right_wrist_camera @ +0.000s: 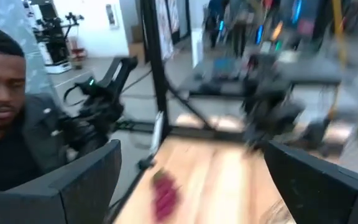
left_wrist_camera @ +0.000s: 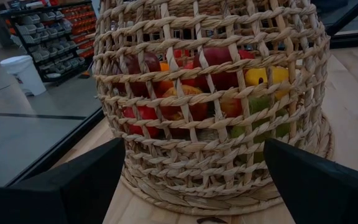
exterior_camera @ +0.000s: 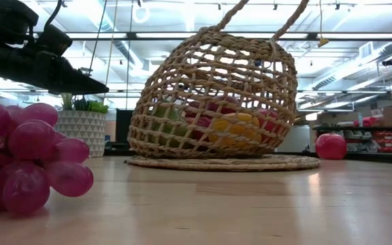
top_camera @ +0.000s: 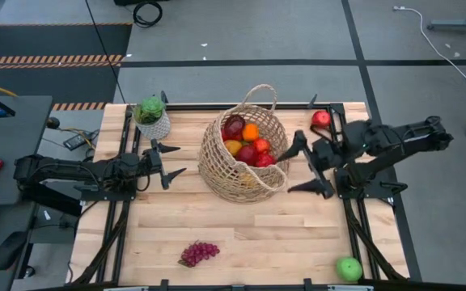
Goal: Build produce basket
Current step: Put the green apple into the brown basket
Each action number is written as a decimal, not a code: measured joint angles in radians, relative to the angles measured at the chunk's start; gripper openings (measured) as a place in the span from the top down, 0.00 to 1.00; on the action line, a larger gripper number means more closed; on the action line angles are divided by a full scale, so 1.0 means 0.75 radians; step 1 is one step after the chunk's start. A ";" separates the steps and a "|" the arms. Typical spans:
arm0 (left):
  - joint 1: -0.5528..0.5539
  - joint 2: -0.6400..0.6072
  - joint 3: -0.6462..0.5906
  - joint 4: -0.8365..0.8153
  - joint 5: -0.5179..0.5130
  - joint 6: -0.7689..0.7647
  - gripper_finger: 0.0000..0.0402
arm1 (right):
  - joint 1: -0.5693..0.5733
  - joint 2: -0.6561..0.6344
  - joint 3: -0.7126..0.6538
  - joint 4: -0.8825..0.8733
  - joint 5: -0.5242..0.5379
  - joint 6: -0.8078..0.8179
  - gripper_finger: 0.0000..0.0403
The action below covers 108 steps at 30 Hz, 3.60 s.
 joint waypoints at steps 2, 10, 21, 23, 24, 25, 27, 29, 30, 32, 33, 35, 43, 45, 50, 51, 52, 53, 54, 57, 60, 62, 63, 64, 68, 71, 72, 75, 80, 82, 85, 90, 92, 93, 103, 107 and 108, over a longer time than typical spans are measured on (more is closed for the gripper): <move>0.000 0.000 0.000 0.000 0.000 0.000 0.03 | 0.047 0.026 0.000 -0.059 0.011 0.092 0.01; 0.000 0.000 0.000 0.000 0.000 0.000 0.03 | 0.235 0.122 0.000 -0.157 0.062 0.447 0.01; 0.000 0.000 0.000 0.000 0.000 0.000 0.03 | 0.468 0.282 0.000 -0.428 0.223 1.149 0.05; 0.000 0.000 0.000 0.000 0.000 0.000 0.03 | 0.506 0.321 0.000 -0.465 0.227 1.273 0.05; 0.000 0.000 0.000 0.000 0.000 0.000 0.03 | 0.524 0.340 0.000 -0.482 0.228 1.332 0.06; 0.000 0.000 0.000 0.000 0.000 0.000 0.03 | 0.543 0.361 0.000 -0.497 0.228 1.392 0.06; 0.000 0.000 0.000 0.000 0.000 0.000 0.03 | 0.579 0.405 0.000 -0.526 0.227 1.505 0.07; 0.000 0.000 0.000 0.000 0.000 0.000 0.03 | 0.611 0.450 0.000 -0.539 0.218 1.622 0.07; 0.000 0.000 0.000 0.000 0.000 0.000 0.03 | 0.625 0.471 0.000 -0.547 0.200 1.689 0.07; 0.000 0.000 0.000 0.000 0.000 0.000 0.03 | 0.649 0.514 0.000 -0.578 0.144 1.833 0.07; 0.000 0.000 0.000 0.000 0.000 0.000 0.03 | 0.659 0.537 0.000 -0.596 0.102 1.904 0.07; 0.001 0.000 0.000 0.000 0.000 0.000 0.03 | 0.677 0.580 0.000 -0.656 -0.014 2.048 0.07; 0.000 0.000 0.000 0.000 0.000 0.000 0.03 | 0.727 0.726 0.000 -0.810 -0.485 2.511 0.08; 0.000 0.000 0.000 0.000 0.000 0.000 0.03 | 0.734 0.752 0.000 -0.792 -0.534 2.617 0.08; 0.000 0.000 0.000 0.000 0.000 0.000 0.03 | 0.751 0.822 0.000 -0.720 -0.636 2.753 0.08; 0.000 0.000 0.000 0.000 0.000 0.000 0.03 | 0.758 0.838 0.000 -0.714 -0.653 2.763 0.08; 0.000 0.000 0.000 0.000 0.000 0.000 0.03 | 0.766 0.852 0.000 -0.719 -0.659 2.768 0.08; 0.000 0.000 0.000 0.000 0.000 0.000 0.03 | 0.774 0.869 0.000 -0.731 -0.661 2.769 0.08; 0.000 0.000 0.000 0.000 0.000 0.000 0.03 | 0.783 0.888 0.000 -0.747 -0.661 2.768 0.08; 0.000 0.000 0.000 0.000 0.000 0.000 0.03 | 0.805 0.940 0.000 -0.750 -0.718 2.768 0.08; 0.000 0.000 0.000 0.000 0.000 0.000 0.03 | 0.817 0.976 0.000 -0.751 -0.758 2.792 0.08; 0.000 0.000 0.000 0.000 0.000 0.000 0.03 | 0.821 0.997 0.000 -0.746 -0.775 2.803 0.08; 0.000 0.000 0.000 0.000 0.000 0.000 0.03 | 0.822 1.005 0.000 -0.743 -0.797 2.809 0.08; 0.000 0.000 0.000 0.000 0.000 0.000 0.03 | 0.822 1.010 0.000 -0.739 -0.820 2.810 0.08; 0.000 0.000 0.000 0.000 0.000 0.000 0.03 | 0.826 1.016 0.000 -0.756 -0.867 2.798 0.08; 0.000 0.000 0.000 0.000 0.000 0.000 0.03 | 0.829 1.011 0.000 -0.756 -0.874 2.807 0.08; 0.000 0.000 0.000 0.000 0.000 0.000 0.03 | 0.834 1.012 0.000 -0.757 -0.871 2.807 0.08; 0.000 0.000 0.000 0.000 0.000 0.000 0.03 | 0.861 1.015 -0.018 -0.751 -0.853 2.803 0.08; 0.000 0.000 0.000 0.000 0.000 0.000 0.03 | 0.912 1.015 -0.039 -0.760 -0.847 2.822 0.07; 0.000 0.000 0.000 0.000 0.000 0.000 0.03 | 0.928 1.015 -0.050 -0.755 -0.817 2.844 0.08; 0.000 0.000 0.000 0.000 0.000 0.000 0.03 | 0.947 1.015 -0.078 -0.719 -0.809 2.870 0.07; 0.000 0.000 0.000 0.000 0.000 0.000 0.03 | 0.955 1.013 -0.131 -0.633 -0.803 2.904 0.07; 0.000 0.000 0.000 0.000 0.000 0.000 0.03 | 0.953 1.014 -0.141 -0.616 -0.789 2.909 0.07; 0.000 0.000 0.000 0.000 0.000 0.000 0.03 | 0.952 1.014 -0.145 -0.615 -0.789 2.910 0.07; 0.000 0.000 0.000 0.000 0.000 0.000 0.03 | 0.951 1.012 -0.218 -0.520 -0.804 2.903 0.07; 0.000 0.000 0.000 0.000 0.000 0.000 0.03 | 0.940 1.012 -0.222 -0.498 -0.808 2.857 0.09; 0.000 0.000 0.000 0.000 0.000 0.000 0.03 | 0.940 1.011 -0.222 -0.488 -0.809 2.851 0.09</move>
